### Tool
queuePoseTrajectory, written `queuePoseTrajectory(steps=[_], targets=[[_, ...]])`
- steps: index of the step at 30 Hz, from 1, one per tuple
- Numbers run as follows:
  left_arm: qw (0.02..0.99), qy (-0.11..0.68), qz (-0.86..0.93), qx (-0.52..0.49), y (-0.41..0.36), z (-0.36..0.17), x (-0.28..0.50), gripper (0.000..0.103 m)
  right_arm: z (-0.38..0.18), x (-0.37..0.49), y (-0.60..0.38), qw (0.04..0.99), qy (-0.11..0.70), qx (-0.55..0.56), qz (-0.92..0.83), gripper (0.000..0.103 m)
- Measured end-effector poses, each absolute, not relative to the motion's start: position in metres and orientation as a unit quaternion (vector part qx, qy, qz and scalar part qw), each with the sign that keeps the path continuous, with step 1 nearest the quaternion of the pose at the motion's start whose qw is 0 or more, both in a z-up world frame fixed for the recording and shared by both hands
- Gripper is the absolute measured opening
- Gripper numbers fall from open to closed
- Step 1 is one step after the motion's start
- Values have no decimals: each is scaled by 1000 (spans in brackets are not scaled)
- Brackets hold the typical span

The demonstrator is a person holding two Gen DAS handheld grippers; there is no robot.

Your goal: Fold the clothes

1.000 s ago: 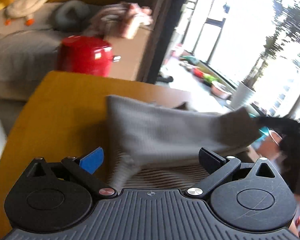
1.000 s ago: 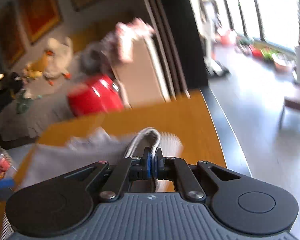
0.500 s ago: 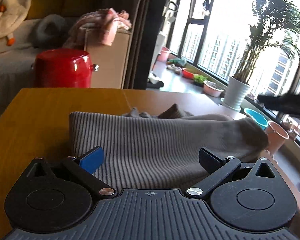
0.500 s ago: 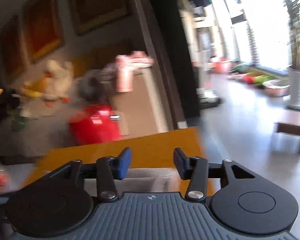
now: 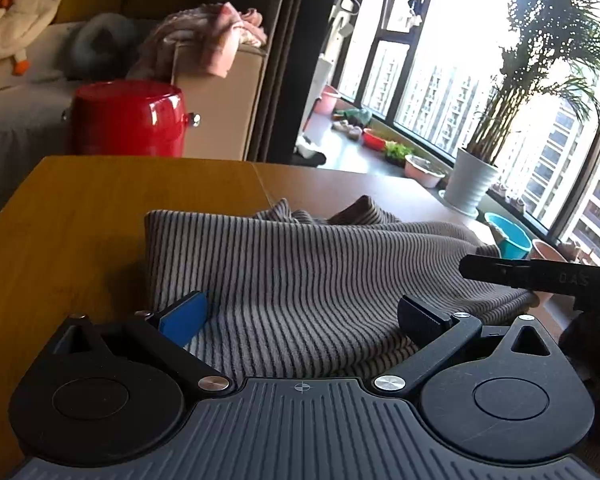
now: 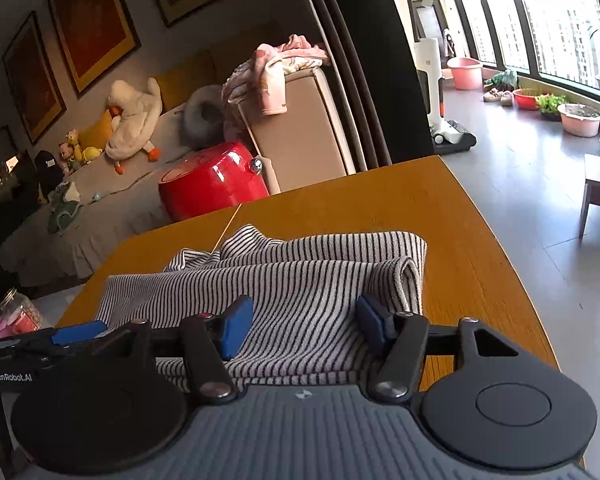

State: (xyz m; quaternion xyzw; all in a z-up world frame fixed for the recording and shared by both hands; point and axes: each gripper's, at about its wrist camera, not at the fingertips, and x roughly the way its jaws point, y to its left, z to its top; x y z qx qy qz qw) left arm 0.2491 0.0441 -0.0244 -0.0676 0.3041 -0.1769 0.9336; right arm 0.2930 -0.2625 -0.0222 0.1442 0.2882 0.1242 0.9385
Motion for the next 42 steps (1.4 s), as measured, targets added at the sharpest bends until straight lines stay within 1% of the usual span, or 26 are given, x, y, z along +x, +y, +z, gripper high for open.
queuePoseTrajectory(steps=[4,8,14,26,42], targets=[[934,304,-175,-67,45,-24,246,103,-21,293,-261,939,286,141,128,63],[934,305,-174,-67,45,-24,243,103,-21,300,-258,938,292,125,141,73],[934,304,-171,-81,50,-25,241,103,-22,314,-254,938,296,111,146,73],[934,302,-171,-86,49,-24,237,103,-22,308,-259,939,288,121,144,74],[933,300,-173,-95,50,-23,236,103,-22,307,-258,939,286,120,146,78]])
